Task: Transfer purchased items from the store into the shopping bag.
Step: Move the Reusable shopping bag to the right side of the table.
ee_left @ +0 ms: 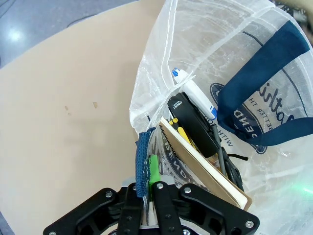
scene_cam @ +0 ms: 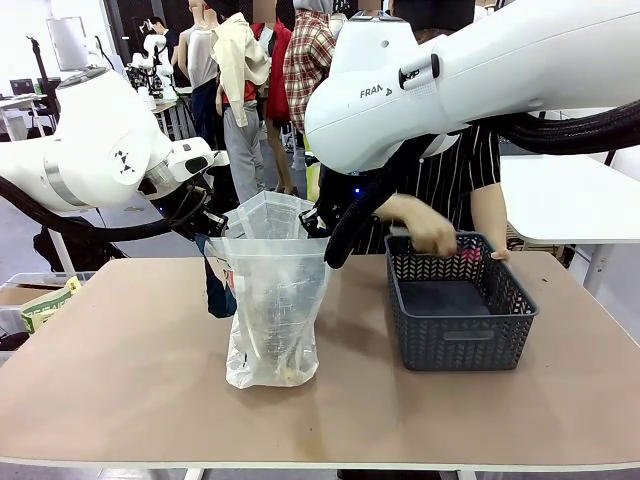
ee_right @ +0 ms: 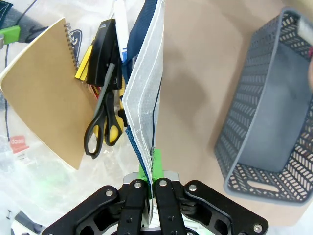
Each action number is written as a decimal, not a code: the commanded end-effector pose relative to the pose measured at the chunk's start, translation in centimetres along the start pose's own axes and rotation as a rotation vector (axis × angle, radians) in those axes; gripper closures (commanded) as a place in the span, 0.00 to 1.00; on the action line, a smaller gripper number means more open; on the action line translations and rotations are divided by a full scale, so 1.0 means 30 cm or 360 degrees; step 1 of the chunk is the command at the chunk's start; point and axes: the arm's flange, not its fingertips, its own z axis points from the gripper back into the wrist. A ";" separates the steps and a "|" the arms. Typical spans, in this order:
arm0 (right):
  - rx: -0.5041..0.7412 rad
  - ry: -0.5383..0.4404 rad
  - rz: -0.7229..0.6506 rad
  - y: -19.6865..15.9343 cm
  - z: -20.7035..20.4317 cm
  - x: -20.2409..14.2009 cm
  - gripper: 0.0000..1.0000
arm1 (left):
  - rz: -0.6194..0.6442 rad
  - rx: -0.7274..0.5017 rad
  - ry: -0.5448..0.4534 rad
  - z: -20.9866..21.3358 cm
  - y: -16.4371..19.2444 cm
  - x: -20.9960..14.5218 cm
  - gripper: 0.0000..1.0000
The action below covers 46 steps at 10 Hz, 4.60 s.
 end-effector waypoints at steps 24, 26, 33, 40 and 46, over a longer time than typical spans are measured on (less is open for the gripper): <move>0.0224 -0.0129 0.0312 0.203 -0.012 0.062 1.00 | 0.0252 -0.0682 -0.0372 0.062 -0.077 -0.111 0.51; 0.0271 -0.0104 0.0379 0.226 -0.035 0.088 1.00 | 0.0257 -0.0813 -0.0385 0.058 -0.057 -0.116 0.51; 0.0387 -0.0118 0.0537 0.297 -0.059 0.116 1.00 | 0.0198 -0.1014 -0.0502 0.038 -0.011 -0.122 0.51; 0.0400 -0.0068 0.0667 0.358 -0.074 0.121 1.00 | 0.0174 -0.1093 -0.0520 0.032 -0.011 -0.102 0.51; 0.0390 -0.0061 0.0716 0.389 -0.064 0.114 1.00 | 0.0169 -0.1066 -0.0491 0.021 -0.040 -0.041 0.51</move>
